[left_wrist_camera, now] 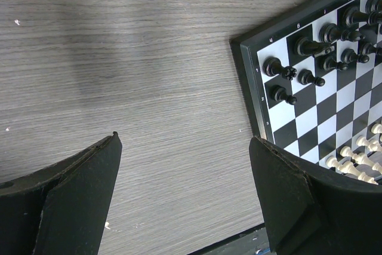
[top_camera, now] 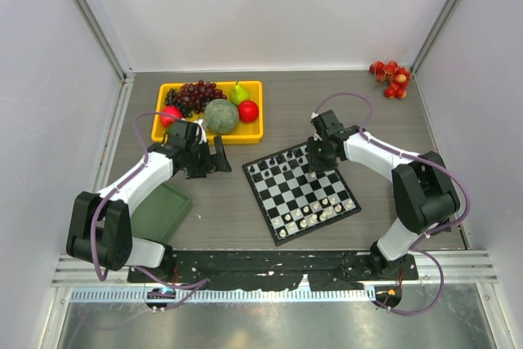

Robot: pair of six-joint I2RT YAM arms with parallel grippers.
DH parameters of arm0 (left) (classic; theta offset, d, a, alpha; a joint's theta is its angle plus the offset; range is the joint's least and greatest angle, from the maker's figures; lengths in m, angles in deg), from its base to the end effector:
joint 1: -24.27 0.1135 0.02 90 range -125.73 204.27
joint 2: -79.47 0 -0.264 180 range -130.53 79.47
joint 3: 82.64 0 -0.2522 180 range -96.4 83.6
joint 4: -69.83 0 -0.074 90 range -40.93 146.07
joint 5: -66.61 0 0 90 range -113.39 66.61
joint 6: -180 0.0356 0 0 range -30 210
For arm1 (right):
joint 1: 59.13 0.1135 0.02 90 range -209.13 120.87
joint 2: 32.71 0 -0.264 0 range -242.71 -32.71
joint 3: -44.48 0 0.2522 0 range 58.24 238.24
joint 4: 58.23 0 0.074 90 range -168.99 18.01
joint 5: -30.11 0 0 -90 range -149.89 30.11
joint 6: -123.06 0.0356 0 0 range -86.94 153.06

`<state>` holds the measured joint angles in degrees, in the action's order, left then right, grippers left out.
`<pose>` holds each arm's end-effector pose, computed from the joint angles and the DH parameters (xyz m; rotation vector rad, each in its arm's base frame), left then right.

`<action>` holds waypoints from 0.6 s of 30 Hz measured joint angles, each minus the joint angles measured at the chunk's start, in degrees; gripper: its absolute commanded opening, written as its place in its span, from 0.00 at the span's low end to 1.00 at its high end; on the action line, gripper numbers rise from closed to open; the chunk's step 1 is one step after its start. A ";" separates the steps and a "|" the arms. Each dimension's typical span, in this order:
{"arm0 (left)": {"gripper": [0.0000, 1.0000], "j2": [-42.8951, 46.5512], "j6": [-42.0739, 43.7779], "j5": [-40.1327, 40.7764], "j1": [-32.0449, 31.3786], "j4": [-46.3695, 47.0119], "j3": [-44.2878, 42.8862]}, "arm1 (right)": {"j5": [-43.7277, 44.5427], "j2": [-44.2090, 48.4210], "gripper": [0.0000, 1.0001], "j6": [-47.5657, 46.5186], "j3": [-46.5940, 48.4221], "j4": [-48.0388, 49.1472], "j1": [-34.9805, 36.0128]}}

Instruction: Set up the chess pieces on the board

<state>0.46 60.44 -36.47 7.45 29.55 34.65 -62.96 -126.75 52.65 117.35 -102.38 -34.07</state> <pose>0.2576 -0.0863 0.2112 -0.2020 2.6260 -0.5886 0.2886 0.1371 0.1862 -0.1472 2.7441 0.2965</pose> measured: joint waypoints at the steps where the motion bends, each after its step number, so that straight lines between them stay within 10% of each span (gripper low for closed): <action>1: 0.96 0.00 0.02 0.00 0.00 0.00 0.00 | 0.00 0.00 0.30 -0.02 0.04 -0.11 0.00; 18: 0.96 -0.02 0.02 0.02 0.00 0.00 0.00 | 3.80 8.20 0.13 0.07 -4.92 -1.31 -0.83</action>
<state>0.44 60.46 -36.45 7.45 29.55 34.65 -59.16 -118.55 52.72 112.43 -103.69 -34.90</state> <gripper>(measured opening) 0.955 0.169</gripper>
